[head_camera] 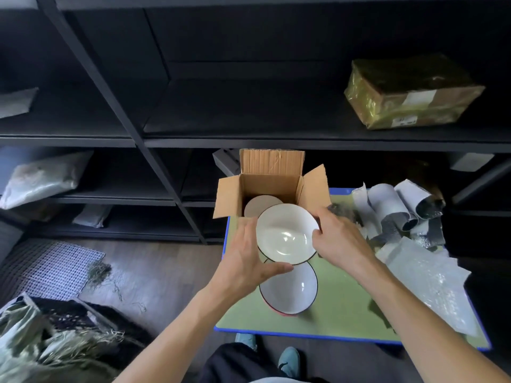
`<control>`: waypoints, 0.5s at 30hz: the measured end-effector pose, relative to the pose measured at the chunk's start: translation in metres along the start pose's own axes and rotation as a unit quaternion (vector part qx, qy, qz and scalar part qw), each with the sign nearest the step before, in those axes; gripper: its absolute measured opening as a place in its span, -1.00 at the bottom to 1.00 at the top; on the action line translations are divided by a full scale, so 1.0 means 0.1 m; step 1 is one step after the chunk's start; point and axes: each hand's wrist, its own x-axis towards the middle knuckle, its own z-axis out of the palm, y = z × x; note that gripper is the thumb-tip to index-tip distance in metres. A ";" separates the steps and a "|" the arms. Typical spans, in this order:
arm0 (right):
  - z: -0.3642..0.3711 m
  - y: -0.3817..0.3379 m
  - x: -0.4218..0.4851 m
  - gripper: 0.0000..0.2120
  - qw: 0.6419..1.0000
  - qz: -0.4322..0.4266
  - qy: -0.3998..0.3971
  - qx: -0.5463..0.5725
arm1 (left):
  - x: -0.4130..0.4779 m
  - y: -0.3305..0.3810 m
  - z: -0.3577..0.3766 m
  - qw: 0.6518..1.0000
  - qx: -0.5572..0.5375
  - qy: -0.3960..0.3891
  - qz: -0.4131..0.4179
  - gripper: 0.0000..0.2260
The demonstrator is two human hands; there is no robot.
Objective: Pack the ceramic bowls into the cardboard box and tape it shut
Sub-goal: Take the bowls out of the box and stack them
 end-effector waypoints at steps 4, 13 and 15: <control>0.17 0.12 -0.20 -0.64 0.999 0.003 -0.031 0.016 | -0.26 -0.06 0.19 0.999 -0.005 -0.008 -0.041 -0.13; 0.47 0.31 -0.41 -0.70 0.996 -0.009 -0.086 0.004 | -0.51 -0.19 0.47 0.993 0.061 -0.033 -0.099 -0.05; 0.53 0.35 -0.42 -0.69 0.995 -0.008 -0.098 0.002 | -0.52 -0.22 0.51 0.990 0.087 -0.040 -0.102 -0.04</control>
